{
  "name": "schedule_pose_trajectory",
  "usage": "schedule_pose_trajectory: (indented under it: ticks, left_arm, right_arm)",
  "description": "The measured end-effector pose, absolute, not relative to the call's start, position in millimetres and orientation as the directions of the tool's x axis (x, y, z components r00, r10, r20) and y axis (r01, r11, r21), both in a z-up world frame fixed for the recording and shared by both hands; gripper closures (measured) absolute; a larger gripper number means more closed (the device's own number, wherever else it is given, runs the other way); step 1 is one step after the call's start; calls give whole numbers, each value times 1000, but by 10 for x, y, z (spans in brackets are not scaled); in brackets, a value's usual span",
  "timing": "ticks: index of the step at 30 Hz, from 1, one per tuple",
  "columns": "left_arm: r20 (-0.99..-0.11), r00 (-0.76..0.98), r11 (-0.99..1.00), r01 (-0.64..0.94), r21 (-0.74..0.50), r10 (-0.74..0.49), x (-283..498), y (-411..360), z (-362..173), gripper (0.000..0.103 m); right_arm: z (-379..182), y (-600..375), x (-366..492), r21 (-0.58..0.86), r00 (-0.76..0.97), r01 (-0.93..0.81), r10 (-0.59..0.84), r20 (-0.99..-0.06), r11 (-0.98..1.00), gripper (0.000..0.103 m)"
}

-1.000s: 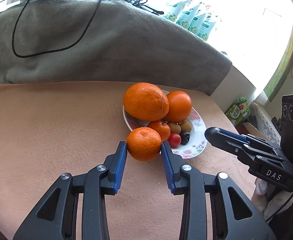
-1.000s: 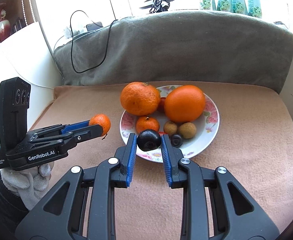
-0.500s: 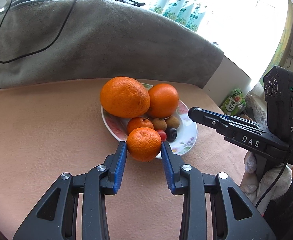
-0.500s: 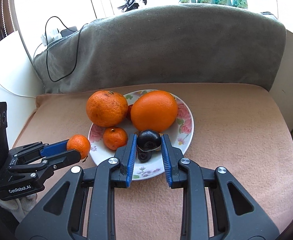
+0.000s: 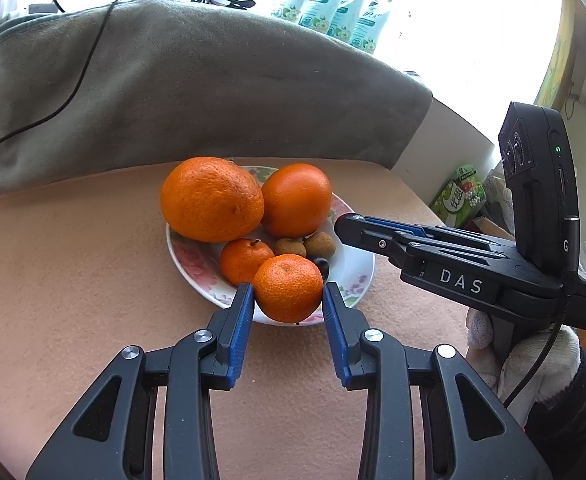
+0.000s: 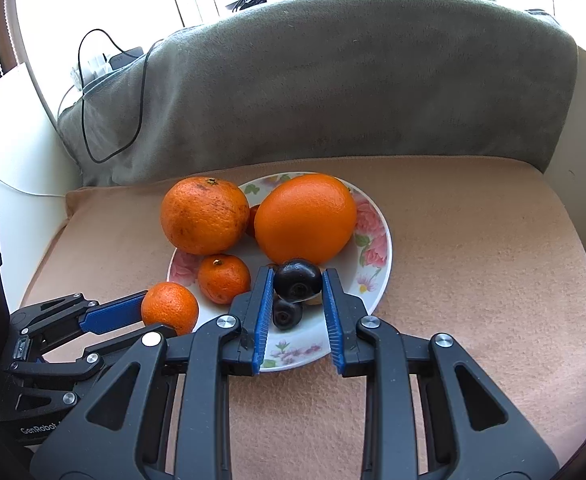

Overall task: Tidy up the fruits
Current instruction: 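Carry the plum with the right gripper while the left gripper carries the tangerine onto the plate, then open the right gripper releasing the plum while the left gripper releases the tangerine on the plate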

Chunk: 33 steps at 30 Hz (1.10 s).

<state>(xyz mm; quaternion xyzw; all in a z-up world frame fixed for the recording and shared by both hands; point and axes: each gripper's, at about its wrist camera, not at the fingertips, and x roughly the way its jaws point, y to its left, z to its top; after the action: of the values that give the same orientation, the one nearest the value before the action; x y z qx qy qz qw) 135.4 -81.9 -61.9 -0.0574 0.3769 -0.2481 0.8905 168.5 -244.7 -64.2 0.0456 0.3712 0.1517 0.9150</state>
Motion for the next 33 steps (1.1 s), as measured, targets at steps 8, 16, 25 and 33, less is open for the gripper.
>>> schedule_pose_trajectory:
  ticks: [8, 16, 25, 33]
  left_arm:
    - [-649, 590, 871, 412, -268, -479, 1364, -892, -621, 69]
    - [-649, 594, 872, 413, -262, -476, 1372, -909, -622, 69]
    - [-651, 598, 875, 415, -248, -468, 1384, -945, -631, 69]
    - [-652, 602, 879, 412, -241, -461, 1404, -970, -634, 69]
  right_arm:
    - [-654, -2449, 1701, 204, 670, -240, 314, -673, 949, 77]
    - [-654, -2451, 1700, 205, 670, -244, 318, -671, 948, 77]
    - [-654, -2445, 1710, 212, 665, -246, 324, -674, 946, 77]
    - [-642, -2444, 1704, 209, 667, -240, 318, -673, 948, 77]
